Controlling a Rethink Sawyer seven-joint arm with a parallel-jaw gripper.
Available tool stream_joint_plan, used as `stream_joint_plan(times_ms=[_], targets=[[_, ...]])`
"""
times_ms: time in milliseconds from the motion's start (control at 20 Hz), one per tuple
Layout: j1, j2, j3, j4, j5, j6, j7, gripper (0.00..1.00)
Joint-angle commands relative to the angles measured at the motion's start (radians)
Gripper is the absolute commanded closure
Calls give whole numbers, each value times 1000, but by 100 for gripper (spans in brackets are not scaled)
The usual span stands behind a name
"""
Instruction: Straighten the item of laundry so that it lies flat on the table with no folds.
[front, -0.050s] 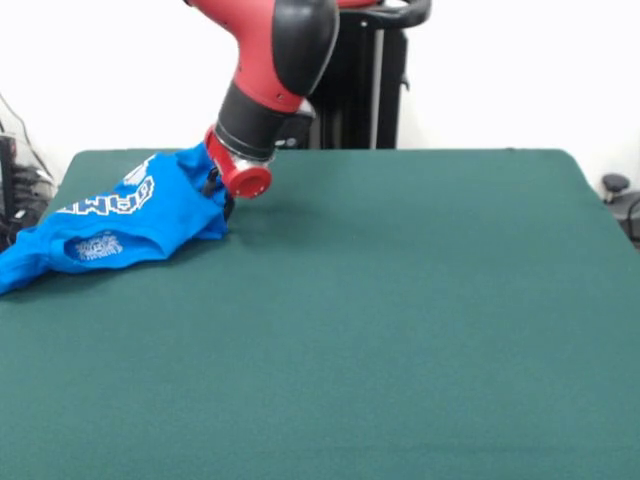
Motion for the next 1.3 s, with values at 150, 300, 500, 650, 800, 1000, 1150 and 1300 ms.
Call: stream_joint_plan(times_ms=[150, 300, 500, 650, 800, 1000, 1150, 1300], targets=[[-97, 26, 119, -85, -21, -128, 145, 0], [-107, -74, 154, -38, -33, -30, 129, 0], [-128, -126, 212, -6, -31, 6, 150, 0], [-182, -133, 281, 11, -66, -46, 168, 0], [-157, -105, 269, 3, -52, -100, 183, 0], [-94, -66, 209, -18, -15, -124, 163, 100], [-29, -39, 144, -34, 36, -115, 150, 100], [52, 0, 57, -49, 115, -116, 143, 100]])
